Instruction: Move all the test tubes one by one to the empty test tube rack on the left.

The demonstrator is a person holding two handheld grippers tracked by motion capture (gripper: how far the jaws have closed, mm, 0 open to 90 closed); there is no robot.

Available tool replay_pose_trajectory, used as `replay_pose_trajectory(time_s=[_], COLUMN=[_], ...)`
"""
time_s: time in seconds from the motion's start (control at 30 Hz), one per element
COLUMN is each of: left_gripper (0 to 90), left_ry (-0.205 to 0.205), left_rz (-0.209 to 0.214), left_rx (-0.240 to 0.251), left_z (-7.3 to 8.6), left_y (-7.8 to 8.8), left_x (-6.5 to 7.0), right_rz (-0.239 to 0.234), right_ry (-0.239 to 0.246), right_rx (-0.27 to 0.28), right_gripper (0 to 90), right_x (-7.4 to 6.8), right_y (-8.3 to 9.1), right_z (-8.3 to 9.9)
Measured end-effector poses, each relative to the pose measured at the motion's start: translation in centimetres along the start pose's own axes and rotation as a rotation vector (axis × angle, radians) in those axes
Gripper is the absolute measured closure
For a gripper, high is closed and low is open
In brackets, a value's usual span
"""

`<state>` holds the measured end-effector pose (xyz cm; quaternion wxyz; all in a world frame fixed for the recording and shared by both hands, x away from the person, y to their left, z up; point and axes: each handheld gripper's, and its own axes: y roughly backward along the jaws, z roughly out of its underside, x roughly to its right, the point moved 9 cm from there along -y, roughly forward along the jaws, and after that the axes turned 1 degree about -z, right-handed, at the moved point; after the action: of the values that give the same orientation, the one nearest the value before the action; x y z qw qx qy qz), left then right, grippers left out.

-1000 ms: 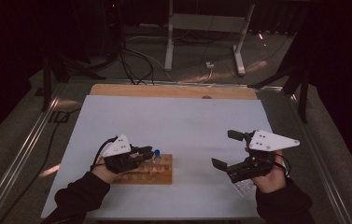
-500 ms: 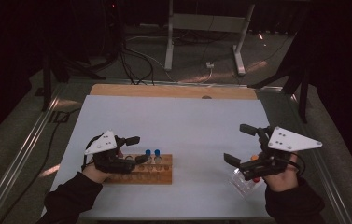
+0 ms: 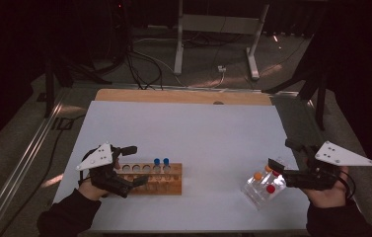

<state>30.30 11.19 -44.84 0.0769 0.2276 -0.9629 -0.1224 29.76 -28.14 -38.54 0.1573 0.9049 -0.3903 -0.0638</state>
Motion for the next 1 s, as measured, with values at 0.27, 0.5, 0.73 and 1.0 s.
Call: replay_pose_trajectory(time_s=[0.27,0.5,0.73,1.0], left_gripper=[0.7,0.7,0.7,0.7], left_ry=[0.008,0.014,0.020,0.028], left_rz=[-0.015,-0.016,-0.017,-0.015], left_rx=[0.008,0.010,0.014,0.010], left_z=[0.2,0.3,0.3,0.5], left_y=[0.2,0.2,0.3,0.2], left_x=[-0.6,-0.8,-0.9,-0.9], right_rz=[0.027,0.019,0.011,0.003], right_ry=[-0.088,-0.129,-0.157,-0.126], right_rx=[-0.067,-0.128,-0.173,-0.219], right_gripper=[23.5,37.7,46.4,60.7], right_x=[1.7,2.0,1.9,1.7], right_y=[0.9,0.9,0.1,-0.8], right_z=[5.2,8.9,11.5,12.8])
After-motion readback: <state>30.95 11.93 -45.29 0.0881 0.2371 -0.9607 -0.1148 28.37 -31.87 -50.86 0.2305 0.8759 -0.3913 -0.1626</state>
